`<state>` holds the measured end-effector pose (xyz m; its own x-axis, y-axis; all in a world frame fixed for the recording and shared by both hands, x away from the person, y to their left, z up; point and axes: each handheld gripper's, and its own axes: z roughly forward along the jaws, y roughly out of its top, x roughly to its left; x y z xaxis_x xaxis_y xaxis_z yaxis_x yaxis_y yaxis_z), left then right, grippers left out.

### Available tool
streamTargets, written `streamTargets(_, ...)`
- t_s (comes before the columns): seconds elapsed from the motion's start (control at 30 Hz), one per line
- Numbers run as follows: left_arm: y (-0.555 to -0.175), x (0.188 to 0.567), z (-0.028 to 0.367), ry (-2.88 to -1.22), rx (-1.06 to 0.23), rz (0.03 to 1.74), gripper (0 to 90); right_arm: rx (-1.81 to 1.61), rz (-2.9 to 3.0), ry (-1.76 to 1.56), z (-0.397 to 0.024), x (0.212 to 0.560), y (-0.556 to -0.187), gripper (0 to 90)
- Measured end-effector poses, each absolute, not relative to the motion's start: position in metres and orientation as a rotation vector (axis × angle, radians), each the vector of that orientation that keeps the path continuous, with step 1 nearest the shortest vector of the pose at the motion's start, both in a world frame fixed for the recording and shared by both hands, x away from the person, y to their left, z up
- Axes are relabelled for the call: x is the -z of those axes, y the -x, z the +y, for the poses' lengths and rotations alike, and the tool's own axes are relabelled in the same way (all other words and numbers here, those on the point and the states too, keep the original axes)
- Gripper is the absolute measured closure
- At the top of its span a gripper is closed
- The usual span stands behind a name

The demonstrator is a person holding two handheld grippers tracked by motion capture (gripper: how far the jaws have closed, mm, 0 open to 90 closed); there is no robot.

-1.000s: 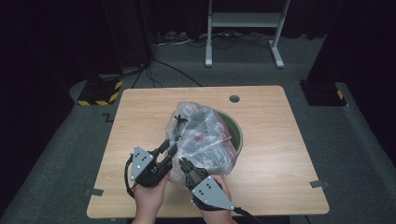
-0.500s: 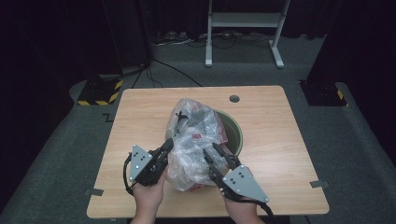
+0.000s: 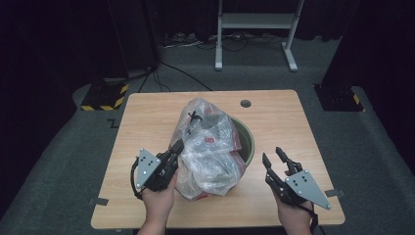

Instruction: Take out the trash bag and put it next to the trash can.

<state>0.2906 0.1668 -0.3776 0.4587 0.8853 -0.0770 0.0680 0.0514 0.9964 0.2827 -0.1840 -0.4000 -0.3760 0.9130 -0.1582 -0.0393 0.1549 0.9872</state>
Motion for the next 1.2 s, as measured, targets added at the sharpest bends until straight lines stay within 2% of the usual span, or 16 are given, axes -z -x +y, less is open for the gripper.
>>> streamTargets(0.43, -0.287, 0.362, 0.167, -1.34, -0.801, 0.859, 89.8, -1.224, 1.671, -1.017, -0.206, 0.457, -0.305, 46.0)
streamTargets(0.5, -0.288, 0.359, 0.166, -1.33, -0.799, 0.846, 89.8, -1.201, 1.718, -1.06, -0.207, 0.468, -0.31, 40.3)
streamTargets(0.7, -0.289, 0.349, 0.163, -1.312, -0.805, 0.812, 89.8, -1.134, 1.805, -1.135, -0.212, 0.493, -0.32, 37.0)
streamTargets(1.2, -0.284, 0.319, 0.16, -1.231, -0.851, 0.691, 89.9, -1.059, 1.902, -1.233, -0.213, 0.509, -0.33, 29.9)
